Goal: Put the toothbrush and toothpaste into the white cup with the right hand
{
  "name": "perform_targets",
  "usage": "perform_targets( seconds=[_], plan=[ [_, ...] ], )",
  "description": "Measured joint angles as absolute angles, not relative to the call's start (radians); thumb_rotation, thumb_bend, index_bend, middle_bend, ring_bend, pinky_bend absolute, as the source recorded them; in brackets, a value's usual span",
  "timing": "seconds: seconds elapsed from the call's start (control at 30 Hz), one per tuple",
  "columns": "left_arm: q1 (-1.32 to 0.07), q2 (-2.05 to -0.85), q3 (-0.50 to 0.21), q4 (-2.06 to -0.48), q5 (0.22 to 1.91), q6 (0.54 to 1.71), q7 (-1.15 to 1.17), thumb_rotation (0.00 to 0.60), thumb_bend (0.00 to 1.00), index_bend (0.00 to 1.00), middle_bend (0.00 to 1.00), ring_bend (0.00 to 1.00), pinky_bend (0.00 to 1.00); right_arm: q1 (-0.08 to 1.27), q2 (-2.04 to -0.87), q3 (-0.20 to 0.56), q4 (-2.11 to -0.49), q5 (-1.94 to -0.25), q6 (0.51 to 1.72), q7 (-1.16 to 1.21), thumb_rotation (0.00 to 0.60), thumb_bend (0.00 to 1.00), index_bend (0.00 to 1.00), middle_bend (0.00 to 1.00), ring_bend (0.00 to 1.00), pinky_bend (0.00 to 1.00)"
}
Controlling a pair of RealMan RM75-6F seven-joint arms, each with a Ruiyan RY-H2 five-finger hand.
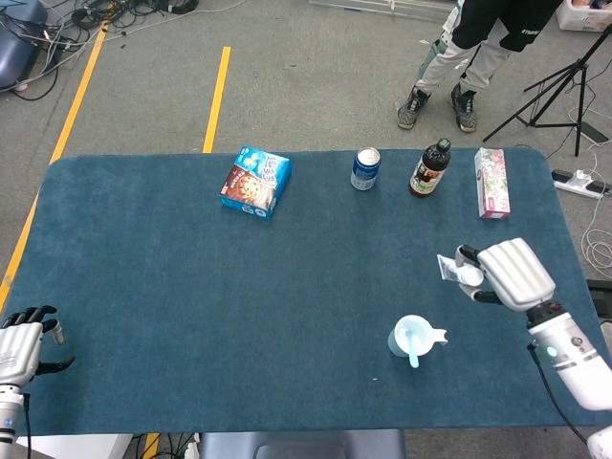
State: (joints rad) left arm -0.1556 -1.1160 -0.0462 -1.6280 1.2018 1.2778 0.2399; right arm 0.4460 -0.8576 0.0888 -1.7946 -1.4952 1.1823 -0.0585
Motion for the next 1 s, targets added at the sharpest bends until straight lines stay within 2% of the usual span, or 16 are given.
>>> perform_targets(
  seconds=[0.2,0.4,1.0],
  plan=[
    [-0.156,-1.118,-0.046,-1.627,1.2,1.278,0.246,0.6,0.0,0.59,0.25,0.19,0.2,0.41,-0.757,0.064,-1.883,-1.585,1.218,0.036,0.6,0.2,0.67,1.0,1.0,1.0],
    [-0.156,-1.12,-0.046,-1.628,1.203,1.281,0.249,0.6,0.0,0.59,0.25,0.19,0.2,0.392,-0.71,0.036,-1.915,-1.666,1.228,0.127,0.6,0.2,0.68,1.0,1.0,1.0],
    [-0.153,-1.115,-0.046,-1.63,1.209,1.285,0.239,0.6,0.0,0.59,0.25,0.19,0.2,0.379,-0.711,-0.018,-1.934,-1.832,1.235,0.195,0.6,0.2,0.68,1.0,1.0,1.0]
  ],
)
